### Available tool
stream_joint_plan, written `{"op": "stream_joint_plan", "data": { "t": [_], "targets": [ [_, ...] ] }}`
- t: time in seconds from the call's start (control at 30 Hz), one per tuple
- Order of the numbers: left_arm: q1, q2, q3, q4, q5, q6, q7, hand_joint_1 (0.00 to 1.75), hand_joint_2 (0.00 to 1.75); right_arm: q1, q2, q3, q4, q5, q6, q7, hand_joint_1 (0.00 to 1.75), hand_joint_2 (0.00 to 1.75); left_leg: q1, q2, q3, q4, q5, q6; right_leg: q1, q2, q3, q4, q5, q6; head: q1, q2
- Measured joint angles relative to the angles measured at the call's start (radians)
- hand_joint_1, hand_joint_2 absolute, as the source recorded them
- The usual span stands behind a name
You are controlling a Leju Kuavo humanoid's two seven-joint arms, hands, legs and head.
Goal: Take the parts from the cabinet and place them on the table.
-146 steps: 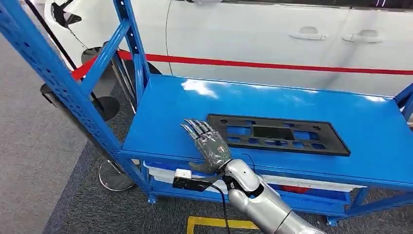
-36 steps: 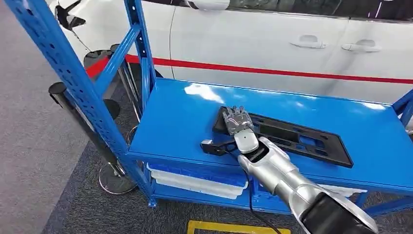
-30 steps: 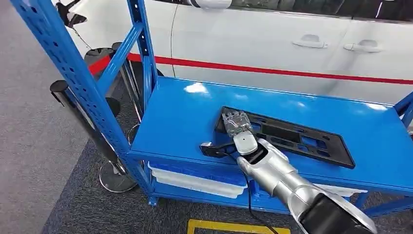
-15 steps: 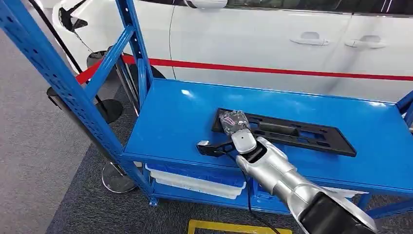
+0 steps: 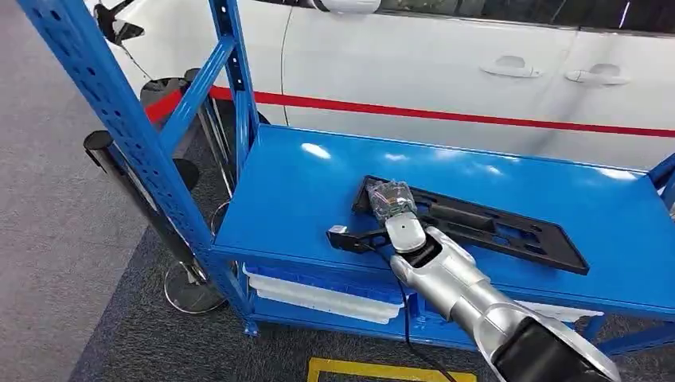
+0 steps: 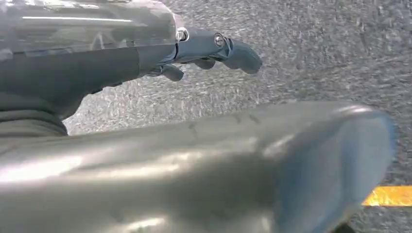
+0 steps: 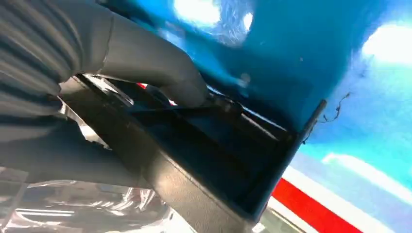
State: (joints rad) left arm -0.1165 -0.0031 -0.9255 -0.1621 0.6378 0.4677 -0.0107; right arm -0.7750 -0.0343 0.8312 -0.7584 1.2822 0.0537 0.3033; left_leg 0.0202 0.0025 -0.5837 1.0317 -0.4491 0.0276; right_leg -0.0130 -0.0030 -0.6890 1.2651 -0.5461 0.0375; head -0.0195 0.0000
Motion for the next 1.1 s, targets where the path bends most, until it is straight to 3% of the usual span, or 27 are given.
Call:
{"op": "stream_joint_plan", "data": {
  "t": [0.07, 0.1, 0.2, 0.23, 0.27, 0.3, 0.33, 0.4, 0.43, 0.47, 0.5, 0.57, 0.6, 0.63, 0.77, 0.8, 0.83, 0.9, 0.93, 0.97, 1.0, 1.03, 1.1],
  "targets": [
    [0.001, -0.003, 0.0, 0.0, 0.004, 0.0, -0.008, 0.0, 0.0, 0.002, -0.008, -0.022, -0.043, 0.022, -0.008, 0.037, 1.75, 1.75, 0.0, -0.005, 0.002, 0.0, 0.0, -0.002, 0.001, 0.002, 0.078, -0.167, 0.089, -0.011, 0.0, 0.0],
    [0.001, -0.006, 0.0, 0.0, 0.006, 0.001, -0.011, 0.0, 0.0, 0.001, -0.015, -0.038, -0.076, 0.045, -0.003, 0.055, 1.75, 1.75, 0.0, -0.006, -0.002, -0.001, 0.001, -0.004, 0.003, 0.005, 0.104, -0.239, 0.105, -0.017, 0.0, 0.0],
    [0.006, -0.013, 0.0, 0.0, 0.014, 0.003, -0.016, 0.0, 0.0, -0.004, -0.032, -0.091, -0.167, 0.098, 0.036, 0.055, 1.75, 1.75, -0.003, -0.008, -0.012, -0.003, 0.007, -0.023, 0.013, 0.004, 0.098, -0.246, 0.1, -0.022, 0.0, 0.0],
    [0.008, -0.015, 0.0, 0.0, 0.015, 0.004, -0.017, 0.0, 0.0, -0.005, -0.039, -0.108, -0.193, 0.114, 0.042, 0.055, 1.75, 1.75, -0.003, -0.009, -0.011, -0.008, 0.01, -0.029, 0.013, 0.003, 0.098, -0.25, 0.102, -0.027, -0.001, 0.0],
    [0.009, -0.016, 0.0, 0.0, 0.015, 0.005, -0.018, 0.0, 0.0, -0.011, -0.042, -0.122, -0.216, 0.131, 0.043, 0.057, 1.75, 1.75, -0.006, -0.009, -0.017, -0.006, 0.003, -0.036, 0.0, 0.002, 0.105, -0.267, 0.111, -0.038, -0.002, 0.0],
    [0.009, -0.016, 0.0, 0.0, 0.015, 0.006, -0.019, 0.0, 0.0, -0.021, -0.047, -0.135, -0.236, 0.149, 0.045, 0.059, 1.75, 1.75, -0.004, -0.007, -0.023, 0.014, -0.012, -0.038, 0.004, -0.001, 0.108, -0.273, 0.113, -0.04, -0.001, 0.0],
    [0.009, -0.016, 0.0, 0.0, 0.016, 0.006, -0.02, 0.0, 0.0, -0.04, -0.056, -0.149, -0.253, 0.171, 0.052, 0.059, 1.75, 1.75, -0.005, -0.008, -0.049, 0.072, -0.048, -0.036, 0.004, -0.004, 0.107, -0.272, 0.113, -0.047, -0.003, 0.0],
    [0.01, -0.016, 0.0, 0.0, 0.017, 0.005, -0.021, 0.0, 0.0, -0.082, -0.071, -0.167, -0.278, 0.193, 0.071, 0.051, 1.75, 1.75, -0.004, -0.008, -0.131, 0.246, -0.121, -0.038, 0.01, -0.002, 0.106, -0.27, 0.111, -0.052, -0.002, 0.0],
    [0.012, -0.016, 0.0, 0.0, 0.018, 0.005, -0.021, 0.0, 0.0, -0.098, -0.077, -0.172, -0.288, 0.2, 0.078, 0.048, 1.75, 1.75, -0.004, -0.008, -0.162, 0.31, -0.134, -0.039, 0.013, -0.002, 0.108, -0.269, 0.109, -0.054, -0.002, 0.0],
    [0.013, -0.016, 0.0, 0.0, 0.018, 0.005, -0.021, 0.0, 0.0, -0.111, -0.083, -0.178, -0.298, 0.208, 0.081, 0.046, 1.75, 1.75, -0.004, -0.007, -0.171, 0.32, -0.12, -0.038, 0.015, -0.002, 0.111, -0.267, 0.106, -0.056, -0.002, 0.0],
    [0.014, -0.016, 0.0, 0.0, 0.018, 0.004, -0.021, 0.0, 0.0, -0.123, -0.086, -0.182, -0.307, 0.215, 0.084, 0.045, 1.75, 1.75, -0.004, -0.007, -0.159, 0.282, -0.084, -0.037, 0.016, -0.001, 0.114, -0.264, 0.102, -0.056, -0.002, 0.0],
    [0.013, -0.017, 0.0, 0.0, 0.017, 0.0, -0.023, 0.0, 0.0, -0.155, -0.097, -0.192, -0.333, 0.226, 0.088, 0.039, 1.75, 1.75, -0.005, -0.007, -0.088, 0.114, 0.016, -0.03, 0.017, 0.001, 0.118, -0.251, 0.089, -0.052, -0.002, 0.0],
    [0.013, -0.017, -0.001, 0.0, 0.017, -0.001, -0.025, 0.0, 0.0, -0.173, -0.1, -0.196, -0.345, 0.231, 0.088, 0.035, 1.75, 1.75, -0.006, -0.005, -0.062, 0.042, 0.034, -0.023, 0.017, 0.001, 0.115, -0.243, 0.081, -0.048, -0.002, 0.0],
    [0.012, -0.018, -0.001, 0.0, 0.018, -0.002, -0.026, 0.0, 0.0, -0.197, -0.113, -0.198, -0.354, 0.236, 0.088, 0.03, 1.75, 1.75, -0.012, -0.004, -0.049, 0.028, 0.022, -0.023, 0.024, 0.002, 0.107, -0.231, 0.077, -0.043, -0.002, 0.0],
    [0.013, -0.025, -0.003, 0.0, 0.021, -0.006, -0.032, 0.0, 0.0, -0.227, -0.131, -0.206, -0.383, 0.245, 0.087, 0.022, 1.75, 1.75, -0.009, -0.01, -0.049, 0.014, 0.021, -0.008, 0.023, 0.0, 0.104, -0.232, 0.075, -0.028, -0.001, 0.0],
    [0.013, -0.026, -0.003, 0.0, 0.024, -0.007, -0.039, 0.0, 1.75, -0.229, -0.139, -0.211, -0.396, 0.251, 0.081, 0.024, 1.75, 1.75, -0.004, -0.009, -0.043, 0.008, 0.023, -0.005, 0.017, 0.002, 0.1, -0.218, 0.061, -0.021, 0.001, 0.0],
    [0.011, -0.028, -0.003, 0.0, 0.024, -0.007, -0.045, 0.0, 1.75, -0.239, -0.141, -0.211, -0.405, 0.256, 0.074, 0.024, 1.75, 1.75, -0.004, -0.009, -0.042, 0.006, 0.022, -0.002, 0.015, 0.002, 0.077, -0.174, 0.033, -0.014, 0.005, 0.0],
    [0.009, -0.035, -0.003, 0.0, 0.027, -0.006, -0.052, 0.0, 1.75, -0.262, -0.15, -0.211, -0.42, 0.277, 0.062, 0.022, 1.75, 1.75, -0.004, -0.009, -0.042, 0.006, 0.021, 0.002, 0.006, 0.002, -0.003, -0.018, -0.035, -0.001, 0.005, 0.0],
    [0.01, -0.037, -0.003, 0.0, 0.032, -0.005, -0.055, 0.0, 1.75, -0.272, -0.154, -0.211, -0.425, 0.282, 0.058, 0.021, 1.75, 1.75, -0.003, -0.009, -0.041, 0.006, 0.02, 0.002, 0.003, 0.002, -0.042, 0.052, -0.055, 0.003, 0.005, 0.0],
    [0.012, -0.037, -0.003, 0.0, 0.034, -0.003, -0.059, 0.0, 1.75, -0.282, -0.155, -0.211, -0.427, 0.283, 0.051, 0.019, 1.75, 1.75, -0.001, -0.01, -0.039, 0.006, 0.019, 0.001, -0.001, 0.002, -0.062, 0.079, -0.049, 0.007, 0.005, 0.0],
    [0.014, -0.04, -0.003, 0.0, 0.035, -0.001, -0.064, 0.0, 1.75, -0.294, -0.155, -0.211, -0.431, 0.281, 0.04, 0.016, 1.75, 1.75, 0.001, -0.01, -0.036, 0.006, 0.017, -0.002, -0.005, 0.002, -0.056, 0.053, -0.016, 0.009, 0.005, 0.0],
    [0.015, -0.04, -0.003, 0.0, 0.036, 0.0, -0.066, 0.0, 1.75, -0.306, -0.155, -0.211, -0.436, 0.279, 0.031, 0.016, 1.75, 1.75, 0.002, -0.01, -0.034, 0.006, 0.015, -0.004, -0.009, 0.002, -0.031, -0.01, 0.03, 0.011, 0.005, 0.0],
    [0.014, -0.045, -0.003, 0.0, 0.036, 0.0, -0.068, 0.0, 1.75, -0.333, -0.155, -0.212, -0.448, 0.277, 0.018, 0.015, 1.75, 1.75, 0.005, -0.011, -0.026, 0.006, 0.01, -0.013, -0.016, 0.002, 0.053, -0.197, 0.129, 0.014, 0.005, 0.0]
  ]
}}
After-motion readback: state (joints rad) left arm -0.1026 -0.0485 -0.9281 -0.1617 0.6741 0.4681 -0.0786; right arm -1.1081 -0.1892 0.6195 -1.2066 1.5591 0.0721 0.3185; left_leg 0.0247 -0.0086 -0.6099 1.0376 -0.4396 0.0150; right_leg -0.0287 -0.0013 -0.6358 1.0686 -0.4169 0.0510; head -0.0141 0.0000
